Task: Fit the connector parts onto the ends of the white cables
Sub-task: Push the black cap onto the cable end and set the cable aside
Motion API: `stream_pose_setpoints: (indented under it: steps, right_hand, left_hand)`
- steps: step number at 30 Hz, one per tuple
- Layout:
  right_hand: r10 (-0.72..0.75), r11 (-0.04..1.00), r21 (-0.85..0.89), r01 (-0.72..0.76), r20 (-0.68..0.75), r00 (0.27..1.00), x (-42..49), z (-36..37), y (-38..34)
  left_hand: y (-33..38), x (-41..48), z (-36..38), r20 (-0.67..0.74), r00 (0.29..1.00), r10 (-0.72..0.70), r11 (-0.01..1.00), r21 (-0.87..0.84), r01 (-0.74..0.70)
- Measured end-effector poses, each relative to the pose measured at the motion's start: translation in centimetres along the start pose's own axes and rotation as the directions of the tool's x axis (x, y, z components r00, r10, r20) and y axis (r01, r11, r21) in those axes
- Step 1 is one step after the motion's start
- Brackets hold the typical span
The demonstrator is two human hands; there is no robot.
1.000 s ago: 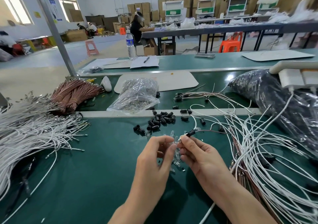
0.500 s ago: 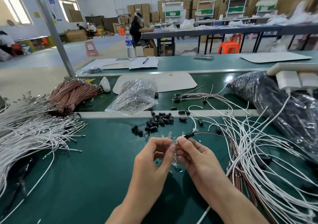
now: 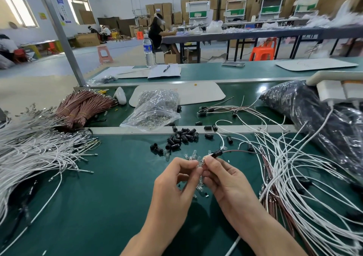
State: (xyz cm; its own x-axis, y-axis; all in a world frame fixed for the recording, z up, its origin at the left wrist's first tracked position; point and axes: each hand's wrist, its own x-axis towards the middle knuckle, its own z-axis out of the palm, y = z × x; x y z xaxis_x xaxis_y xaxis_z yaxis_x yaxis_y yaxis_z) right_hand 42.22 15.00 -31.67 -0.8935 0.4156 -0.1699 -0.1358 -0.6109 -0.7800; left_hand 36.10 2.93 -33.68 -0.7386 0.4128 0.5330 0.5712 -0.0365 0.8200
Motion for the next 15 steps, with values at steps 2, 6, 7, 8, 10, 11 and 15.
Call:
stream_pose_setpoints:
  steps: [2, 6, 7, 8, 10, 11, 15]
  right_hand:
    - [-0.006, 1.0, 0.006, 0.006, -0.009, 1.0, -0.01, -0.01, 0.07]
    - [-0.074, 0.995, -0.063, 0.074, 0.001, 0.997, 0.02, -0.03, 0.24]
    - [-0.092, 0.992, -0.085, 0.092, 0.006, 0.996, 0.0, -0.06, 0.33]
    - [-0.104, 0.99, -0.097, 0.104, 0.008, 0.995, 0.0, -0.09, 0.38]
    - [-0.106, 0.99, -0.094, 0.106, 0.004, 0.994, 0.01, -0.01, 0.46]
    - [-0.096, 0.993, -0.073, 0.095, -0.001, 0.995, 0.03, 0.06, 0.5]
    - [-0.014, 0.998, 0.065, 0.015, -0.022, 1.0, 0.12, 0.63, 0.71]
  left_hand:
    - [-0.07, -0.02, -0.01, -0.004, 1.0, 0.01, 1.0, 0.0, -0.01]
    - [-0.13, -0.01, -0.04, -0.017, 1.0, -0.021, 0.999, -0.037, 0.02]
    - [-0.11, -0.05, -0.02, -0.023, 0.999, -0.036, 0.998, -0.051, 0.035]
    - [-0.06, -0.04, 0.01, -0.032, 0.998, -0.046, 0.997, -0.061, 0.044]
    - [0.07, -0.03, 0.04, -0.043, 0.997, -0.058, 0.996, -0.073, 0.055]
    - [0.15, -0.05, 0.05, -0.044, 0.996, -0.071, 0.994, -0.087, 0.067]
    - [0.1, -0.04, -0.16, -0.05, 0.992, -0.112, 0.985, -0.135, 0.105]
